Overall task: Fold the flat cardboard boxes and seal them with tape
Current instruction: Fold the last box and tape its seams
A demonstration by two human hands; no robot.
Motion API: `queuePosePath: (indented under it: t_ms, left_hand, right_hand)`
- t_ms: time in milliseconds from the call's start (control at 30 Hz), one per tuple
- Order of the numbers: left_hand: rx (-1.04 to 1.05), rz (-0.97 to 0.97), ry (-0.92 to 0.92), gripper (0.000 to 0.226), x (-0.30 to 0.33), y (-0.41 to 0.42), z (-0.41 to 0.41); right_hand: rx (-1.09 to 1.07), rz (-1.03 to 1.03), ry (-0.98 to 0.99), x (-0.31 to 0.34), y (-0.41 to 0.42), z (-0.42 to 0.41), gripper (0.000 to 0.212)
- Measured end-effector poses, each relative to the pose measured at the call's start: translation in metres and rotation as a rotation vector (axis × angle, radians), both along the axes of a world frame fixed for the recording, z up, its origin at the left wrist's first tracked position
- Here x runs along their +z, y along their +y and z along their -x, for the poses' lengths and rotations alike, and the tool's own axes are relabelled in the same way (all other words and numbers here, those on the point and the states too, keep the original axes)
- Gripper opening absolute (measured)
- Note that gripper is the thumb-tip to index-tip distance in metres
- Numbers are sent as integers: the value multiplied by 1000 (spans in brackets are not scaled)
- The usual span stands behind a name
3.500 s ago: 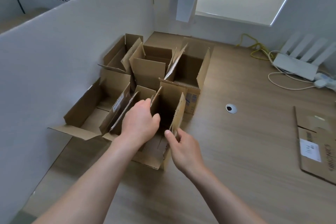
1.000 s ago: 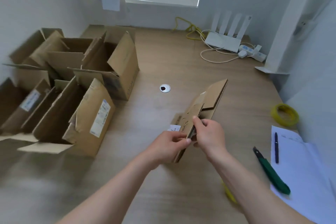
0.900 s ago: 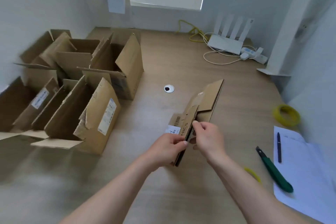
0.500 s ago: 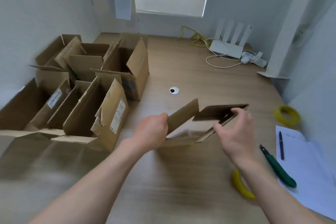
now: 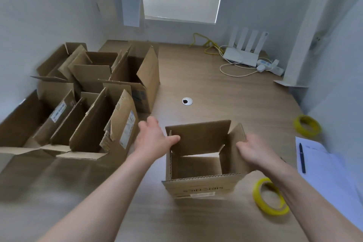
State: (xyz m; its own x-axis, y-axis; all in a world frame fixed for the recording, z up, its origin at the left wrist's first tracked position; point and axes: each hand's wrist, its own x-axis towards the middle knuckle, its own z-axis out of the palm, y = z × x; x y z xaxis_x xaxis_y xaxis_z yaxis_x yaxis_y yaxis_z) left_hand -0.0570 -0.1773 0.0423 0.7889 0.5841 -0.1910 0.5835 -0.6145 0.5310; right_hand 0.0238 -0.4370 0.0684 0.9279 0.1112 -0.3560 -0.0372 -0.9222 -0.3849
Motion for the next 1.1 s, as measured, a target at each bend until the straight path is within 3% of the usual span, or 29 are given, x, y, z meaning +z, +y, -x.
queuePosePath:
  t_ms: [133, 300, 400, 500, 567, 633, 667, 767, 833, 933, 1000, 1100]
  left_hand:
    - [112, 316, -98, 67, -19, -26, 4]
    - [-33, 215, -140, 48, -26, -51, 3]
    - [-152, 231, -134, 33, -25, -48, 4]
    - [-308, 453, -121, 19, -25, -34, 16]
    - [-409, 515, -85, 38, -26, -26, 31]
    - [-395, 594, -131, 67, -30, -25, 42]
    - [-363, 656, -186, 75, -31, -26, 44]
    - [-178, 855, -401, 81, -31, -29, 41]
    - [-47, 829, -443, 84, -29, -27, 36]
    - [-73, 507, -327, 97, -23, -24, 23]
    - [-139, 475, -266, 93, -21, -22, 13]
    - [-186, 448, -199, 40, -20, -16, 3]
  right_hand:
    - [-84, -25, 75, -19, 10, 7, 27]
    - [-14, -109, 85, -27, 20, 20, 54]
    - [136, -114, 75, -30, 15, 21, 47]
    - [136, -395, 328, -20, -1, 14, 38]
    - [210, -519, 471, -11, -17, 12, 55]
    - [291, -534, 540, -9, -28, 14, 76]
    - [314, -525, 528, -12, -31, 16, 76]
    - [174, -562, 258, -39, -32, 23, 31]
    - [53, -584, 71, -52, -27, 29, 21]
    - [106, -335, -218, -59, -18, 35, 42]
    - [149, -186, -344, -60, -10, 41, 57]
    - [160, -61, -420, -61, 0, 48, 84]
